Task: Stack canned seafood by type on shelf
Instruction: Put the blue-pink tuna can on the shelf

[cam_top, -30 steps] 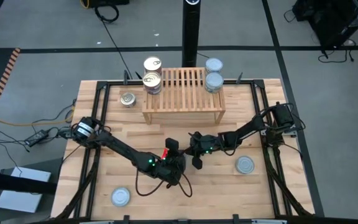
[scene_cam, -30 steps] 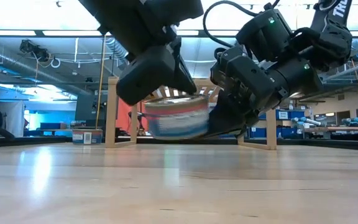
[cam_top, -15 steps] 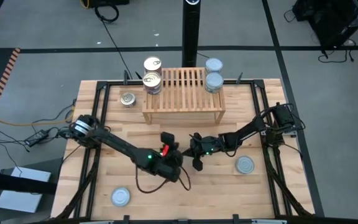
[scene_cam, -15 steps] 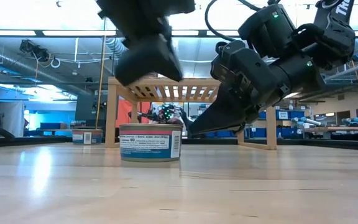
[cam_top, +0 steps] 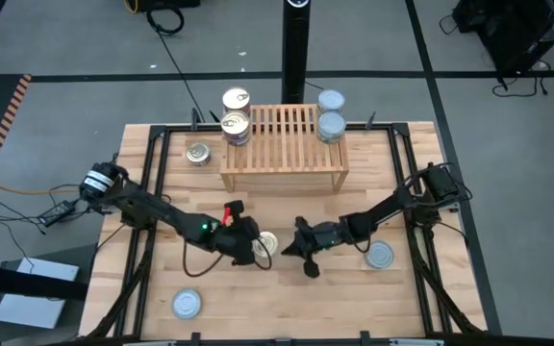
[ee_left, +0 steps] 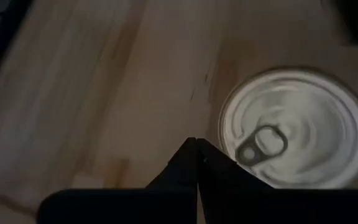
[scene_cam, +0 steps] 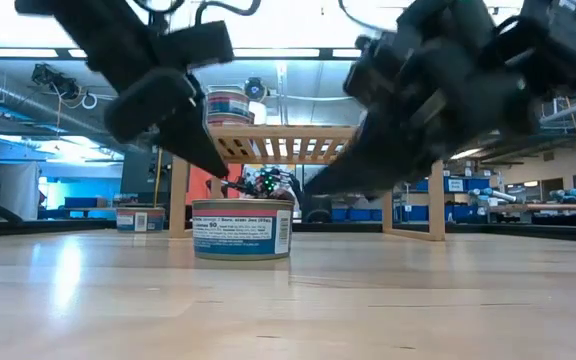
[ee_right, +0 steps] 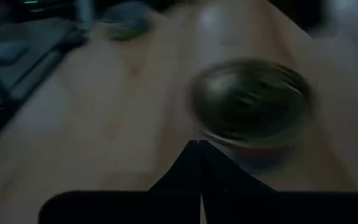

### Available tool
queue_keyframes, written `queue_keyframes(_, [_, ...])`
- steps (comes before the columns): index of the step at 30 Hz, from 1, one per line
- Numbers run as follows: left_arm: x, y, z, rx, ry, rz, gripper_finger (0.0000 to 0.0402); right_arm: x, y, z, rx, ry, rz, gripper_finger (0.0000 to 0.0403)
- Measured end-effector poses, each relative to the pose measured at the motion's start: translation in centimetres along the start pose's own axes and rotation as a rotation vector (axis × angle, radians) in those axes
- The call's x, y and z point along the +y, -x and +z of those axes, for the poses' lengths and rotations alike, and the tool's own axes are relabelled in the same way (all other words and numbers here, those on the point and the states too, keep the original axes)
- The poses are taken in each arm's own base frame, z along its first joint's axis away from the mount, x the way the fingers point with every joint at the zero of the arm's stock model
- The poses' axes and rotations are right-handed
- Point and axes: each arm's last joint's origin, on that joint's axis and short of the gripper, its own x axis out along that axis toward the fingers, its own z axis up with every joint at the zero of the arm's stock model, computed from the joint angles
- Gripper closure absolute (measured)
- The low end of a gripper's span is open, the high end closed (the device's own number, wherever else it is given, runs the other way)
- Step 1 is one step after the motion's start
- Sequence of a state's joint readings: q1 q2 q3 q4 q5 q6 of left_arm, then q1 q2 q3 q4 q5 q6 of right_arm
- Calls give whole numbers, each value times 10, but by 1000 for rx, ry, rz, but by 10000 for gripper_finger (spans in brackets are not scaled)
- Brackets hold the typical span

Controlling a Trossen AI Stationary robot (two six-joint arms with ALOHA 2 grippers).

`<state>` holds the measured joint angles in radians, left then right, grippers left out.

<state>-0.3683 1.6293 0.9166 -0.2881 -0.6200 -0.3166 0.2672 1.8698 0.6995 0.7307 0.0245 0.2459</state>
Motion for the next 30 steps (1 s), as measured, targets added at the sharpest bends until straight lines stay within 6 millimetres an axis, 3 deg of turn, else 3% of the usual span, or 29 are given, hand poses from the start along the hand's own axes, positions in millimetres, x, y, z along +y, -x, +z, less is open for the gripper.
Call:
queue_keyframes(7, [8, -22, -20, -42, 82, -21, 400, 25, -15, 17, 119, 154, -14, 399])
queue_keyframes(11, [13, -28, -28, -57, 110, -12, 400, 21, -19, 24, 156, 196, -30, 399])
queue_keyframes(19, [18, -36, -49, -136, 181, -74, 400, 7, -17, 18, 256, 239, -67, 399])
queue_keyframes(30, [30, -37, -82, -295, 253, -200, 401, 8, -19, 22, 227, 407, -43, 398])
